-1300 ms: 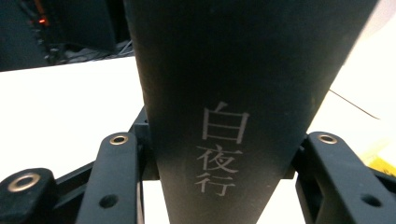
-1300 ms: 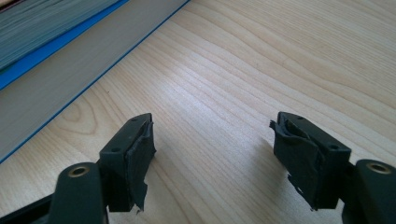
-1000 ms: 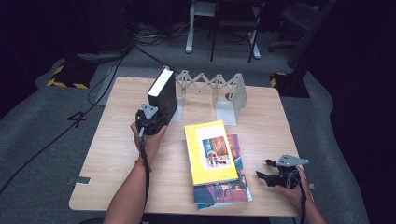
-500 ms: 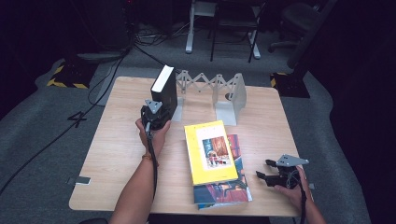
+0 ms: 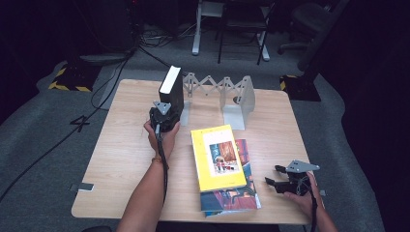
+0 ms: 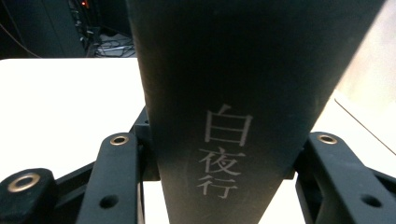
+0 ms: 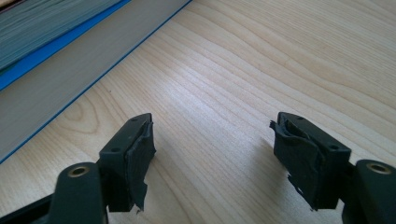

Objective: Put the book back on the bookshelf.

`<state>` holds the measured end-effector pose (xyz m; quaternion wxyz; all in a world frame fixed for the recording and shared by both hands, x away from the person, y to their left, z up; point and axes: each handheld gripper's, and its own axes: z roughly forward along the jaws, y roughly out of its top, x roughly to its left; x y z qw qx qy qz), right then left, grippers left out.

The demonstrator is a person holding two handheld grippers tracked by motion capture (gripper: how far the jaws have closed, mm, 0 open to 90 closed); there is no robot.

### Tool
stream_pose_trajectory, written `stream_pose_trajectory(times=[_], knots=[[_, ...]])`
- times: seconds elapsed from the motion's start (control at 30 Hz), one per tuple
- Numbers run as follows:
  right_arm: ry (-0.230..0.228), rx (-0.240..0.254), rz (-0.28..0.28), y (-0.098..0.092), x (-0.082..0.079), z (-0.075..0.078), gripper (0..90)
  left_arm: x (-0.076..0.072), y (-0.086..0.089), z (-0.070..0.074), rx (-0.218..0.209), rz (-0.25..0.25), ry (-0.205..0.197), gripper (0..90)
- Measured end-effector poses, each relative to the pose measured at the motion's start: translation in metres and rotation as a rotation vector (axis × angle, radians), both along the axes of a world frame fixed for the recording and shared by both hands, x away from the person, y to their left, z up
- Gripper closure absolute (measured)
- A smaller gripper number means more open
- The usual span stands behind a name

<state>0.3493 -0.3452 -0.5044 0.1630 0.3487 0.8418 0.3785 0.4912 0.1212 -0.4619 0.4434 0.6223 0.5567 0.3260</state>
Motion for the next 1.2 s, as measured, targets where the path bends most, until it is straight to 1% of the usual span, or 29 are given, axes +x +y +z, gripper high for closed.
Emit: stream_pose_trajectory(times=[0.03, 0.1, 0.13, 0.23, 0.3, 0.37, 0.4, 0.43, 0.53, 0.57, 0.63, 0.67, 0.73, 0.77, 0.8, 0.83, 0.9, 0.93, 0.97, 1.0, 1.03, 1.07, 1.2], knots=[[0.000, 0.000, 0.000, 0.000, 0.000, 0.000, 29.1, 0.000, 0.000, 0.000, 0.000, 0.000, 0.000, 50.8], [0.000, 0.000, 0.001, 0.000, 0.000, 0.000, 29.1, -0.001, 0.002, 0.001, -0.002, -0.021, 0.005, 50.5], [0.000, 0.000, 0.001, 0.000, 0.000, 0.000, 29.1, -0.001, 0.002, 0.001, -0.002, -0.021, 0.005, 50.2], [0.000, 0.000, 0.001, 0.000, 0.000, 0.000, 29.1, -0.004, 0.003, 0.002, 0.005, -0.024, -0.003, 46.7], [0.000, 0.000, 0.001, 0.000, 0.000, 0.000, 29.1, -0.007, 0.005, 0.003, 0.013, -0.035, 0.009, 45.4], [0.000, 0.000, 0.001, 0.000, 0.000, 0.000, 29.2, -0.011, 0.009, 0.003, 0.010, -0.046, 0.012, 41.7], [0.000, 0.000, 0.001, 0.000, 0.000, 0.000, 29.1, -0.011, 0.009, 0.003, 0.010, -0.046, 0.012, 40.7], [0.000, 0.000, 0.001, 0.000, 0.000, 0.000, 29.2, -0.013, 0.010, 0.002, 0.011, -0.059, 0.015, 40.0], [0.000, 0.000, 0.001, 0.000, 0.000, 0.000, 29.1, -0.017, 0.011, -0.001, 0.033, -0.083, 0.016, 39.2], [0.000, 0.000, 0.001, 0.000, 0.000, 0.000, 29.1, -0.019, 0.010, -0.003, 0.040, -0.091, 0.014, 39.9], [0.000, 0.000, 0.001, 0.000, 0.000, 0.000, 29.1, -0.020, 0.011, -0.003, 0.041, -0.092, 0.015, 40.4], [0.000, 0.000, 0.001, 0.000, 0.000, 0.000, 29.1, -0.022, 0.010, -0.006, 0.034, -0.096, 0.020, 42.9], [0.000, 0.000, 0.001, 0.000, 0.000, 0.000, 29.1, -0.023, 0.009, -0.008, 0.037, -0.093, 0.021, 44.9], [0.000, 0.000, 0.001, 0.000, 0.000, 0.000, 29.1, -0.023, 0.009, -0.011, 0.042, -0.088, 0.031, 44.9], [0.000, 0.000, 0.001, 0.000, 0.000, 0.000, 29.1, -0.022, 0.009, -0.017, 0.050, -0.094, 0.052, 45.4], [0.000, 0.000, 0.001, 0.000, 0.000, 0.000, 29.1, -0.022, 0.009, -0.017, 0.050, -0.094, 0.052, 45.2], [0.000, 0.000, 0.001, 0.000, 0.000, 0.000, 29.1, -0.021, 0.010, -0.023, 0.040, -0.097, 0.059, 45.3], [0.000, 0.000, 0.001, 0.000, 0.000, 0.000, 29.1, -0.021, 0.010, -0.024, 0.047, -0.101, 0.065, 45.5], [0.000, 0.000, 0.001, 0.000, 0.000, 0.000, 29.1, -0.020, 0.009, -0.025, 0.055, -0.099, 0.067, 48.6], [0.000, 0.000, 0.001, 0.000, 0.000, 0.000, 29.1, -0.020, 0.007, -0.026, 0.069, -0.107, 0.070, 48.6], [0.000, 0.000, 0.001, 0.000, 0.000, 0.000, 29.1, -0.019, 0.004, -0.027, 0.112, -0.094, 0.069, 50.7], [0.000, 0.000, 0.001, 0.000, 0.000, 0.000, 29.1, -0.020, 0.002, -0.027, 0.124, -0.082, 0.065, 51.2], [0.000, 0.000, 0.001, 0.000, 0.000, 0.000, 29.1, -0.018, 0.000, -0.027, 0.134, -0.055, 0.065, 52.8]])
